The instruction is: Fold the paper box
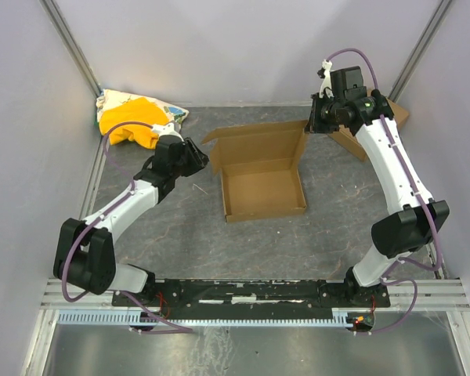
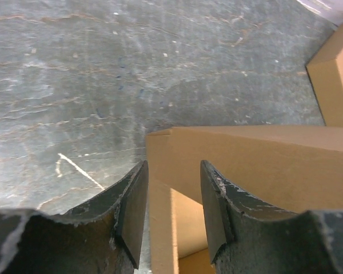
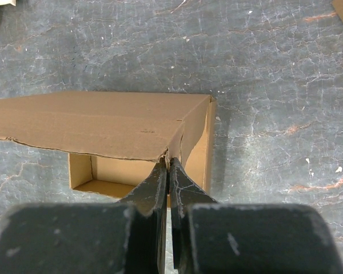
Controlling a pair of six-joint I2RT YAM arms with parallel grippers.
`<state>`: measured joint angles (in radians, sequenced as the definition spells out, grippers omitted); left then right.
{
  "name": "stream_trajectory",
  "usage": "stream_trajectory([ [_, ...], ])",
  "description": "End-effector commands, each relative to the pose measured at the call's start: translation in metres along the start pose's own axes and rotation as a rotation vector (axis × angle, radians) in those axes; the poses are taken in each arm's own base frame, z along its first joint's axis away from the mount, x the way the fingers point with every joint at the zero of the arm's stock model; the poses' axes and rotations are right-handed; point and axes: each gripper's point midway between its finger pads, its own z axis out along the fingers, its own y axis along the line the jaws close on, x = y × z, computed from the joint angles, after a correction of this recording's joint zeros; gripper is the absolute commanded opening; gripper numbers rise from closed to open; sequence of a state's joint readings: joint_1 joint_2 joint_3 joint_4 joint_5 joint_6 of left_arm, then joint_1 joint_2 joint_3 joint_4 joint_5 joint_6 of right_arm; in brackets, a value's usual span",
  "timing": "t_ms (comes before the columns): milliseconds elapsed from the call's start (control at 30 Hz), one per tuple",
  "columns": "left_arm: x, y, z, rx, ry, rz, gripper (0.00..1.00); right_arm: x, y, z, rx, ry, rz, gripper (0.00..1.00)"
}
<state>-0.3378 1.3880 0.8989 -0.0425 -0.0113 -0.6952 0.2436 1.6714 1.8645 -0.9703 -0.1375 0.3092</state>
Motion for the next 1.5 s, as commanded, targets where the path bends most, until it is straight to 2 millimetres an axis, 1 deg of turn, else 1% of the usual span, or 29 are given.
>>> stream_trajectory([
  [0,-0.014,-0.053,-0.009,0.155,-0.040,-0.012,0.49,-0.008,0.005,-0.005,-0.029,-0.020,-0.009,0.06],
  [100,0.005,-0.064,-0.010,0.196,-0.007,-0.028,0.48,-0.004,0.004,-0.003,-0.030,-0.012,-0.011,0.06],
  [200,0.014,-0.065,-0.008,0.206,0.002,-0.047,0.48,-0.001,0.004,-0.002,-0.033,-0.005,-0.012,0.06],
  [400,0.008,-0.071,-0.004,0.211,-0.006,-0.032,0.47,0.001,0.003,0.000,-0.032,0.003,-0.024,0.06],
  [500,0.008,-0.069,-0.006,0.200,0.003,-0.010,0.47,0.009,0.002,-0.001,-0.038,0.020,-0.038,0.06],
  [600,0.015,-0.058,-0.010,0.168,0.012,0.018,0.48,0.024,-0.003,-0.002,-0.030,0.038,-0.050,0.06],
  [633,0.018,-0.055,-0.011,0.160,0.016,0.025,0.48,0.033,-0.006,0.001,-0.027,0.053,-0.050,0.06],
  [767,0.027,-0.041,-0.020,0.133,0.026,0.046,0.48,0.054,-0.010,-0.002,-0.030,0.062,-0.048,0.06],
  [867,0.032,-0.032,-0.027,0.113,0.029,0.060,0.48,0.070,-0.013,-0.006,-0.028,0.068,-0.042,0.06],
  [1067,0.037,-0.016,-0.041,0.065,0.038,0.107,0.49,0.094,-0.018,-0.017,-0.018,0.074,-0.032,0.06],
  [1167,0.035,-0.007,-0.054,0.032,0.026,0.132,0.50,0.105,-0.018,-0.025,-0.025,0.075,-0.024,0.07],
  [1267,0.030,0.001,-0.066,-0.001,0.004,0.147,0.51,0.122,-0.018,-0.034,-0.035,0.106,-0.016,0.09],
  [1367,0.025,0.005,-0.078,-0.021,-0.022,0.150,0.52,0.144,-0.019,-0.038,-0.042,0.143,-0.004,0.10],
  [1400,0.023,0.007,-0.081,-0.023,-0.033,0.150,0.52,0.152,-0.021,-0.038,-0.037,0.153,0.000,0.10],
  [1433,0.021,0.008,-0.085,-0.026,-0.045,0.149,0.52,0.164,-0.026,-0.035,-0.025,0.173,0.005,0.11],
  [1467,0.019,0.007,-0.088,-0.023,-0.059,0.146,0.52,0.171,-0.029,-0.033,-0.016,0.179,0.011,0.11],
])
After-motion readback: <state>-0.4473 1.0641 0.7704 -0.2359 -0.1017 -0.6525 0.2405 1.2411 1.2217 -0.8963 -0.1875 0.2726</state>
